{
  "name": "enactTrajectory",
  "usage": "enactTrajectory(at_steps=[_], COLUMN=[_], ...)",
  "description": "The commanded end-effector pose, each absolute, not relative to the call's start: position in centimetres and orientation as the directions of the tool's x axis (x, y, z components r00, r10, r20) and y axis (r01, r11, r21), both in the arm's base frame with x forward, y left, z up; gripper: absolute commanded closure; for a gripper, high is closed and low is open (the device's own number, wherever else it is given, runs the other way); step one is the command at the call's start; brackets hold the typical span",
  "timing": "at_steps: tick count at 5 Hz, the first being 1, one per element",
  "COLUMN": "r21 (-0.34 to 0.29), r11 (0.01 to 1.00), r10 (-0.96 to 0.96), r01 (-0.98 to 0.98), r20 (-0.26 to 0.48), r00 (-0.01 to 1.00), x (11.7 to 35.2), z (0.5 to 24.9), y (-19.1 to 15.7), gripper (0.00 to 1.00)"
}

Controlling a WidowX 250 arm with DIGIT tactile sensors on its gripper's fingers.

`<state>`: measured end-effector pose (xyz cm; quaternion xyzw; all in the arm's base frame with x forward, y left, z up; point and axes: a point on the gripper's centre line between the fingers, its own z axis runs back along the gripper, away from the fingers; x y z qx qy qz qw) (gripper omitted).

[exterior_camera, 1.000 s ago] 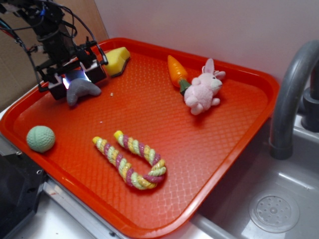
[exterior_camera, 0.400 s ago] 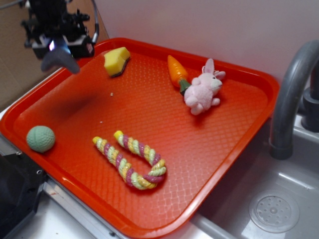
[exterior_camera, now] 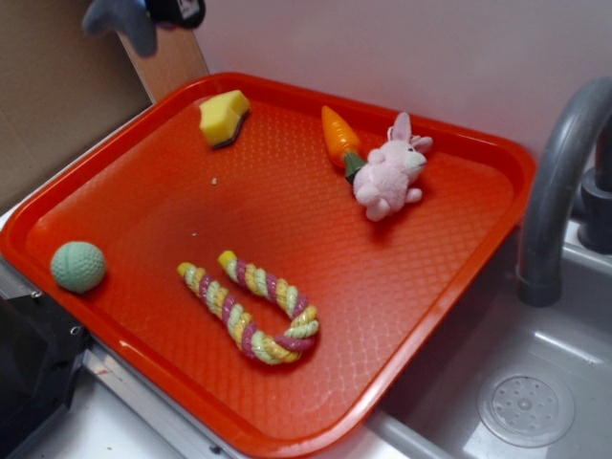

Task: Grab the gray animal.

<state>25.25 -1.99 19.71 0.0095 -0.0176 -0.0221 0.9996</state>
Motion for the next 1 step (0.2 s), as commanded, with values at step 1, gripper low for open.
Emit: enactTrajectory(at_steps=[1], r21=[-0.02], r11=[0.973], r10=[-0.222], r01=[0.228], r20=[0.158], r00=[0.962], x=[22.8], z=[24.36], y=[-3.38], gripper=[1.0])
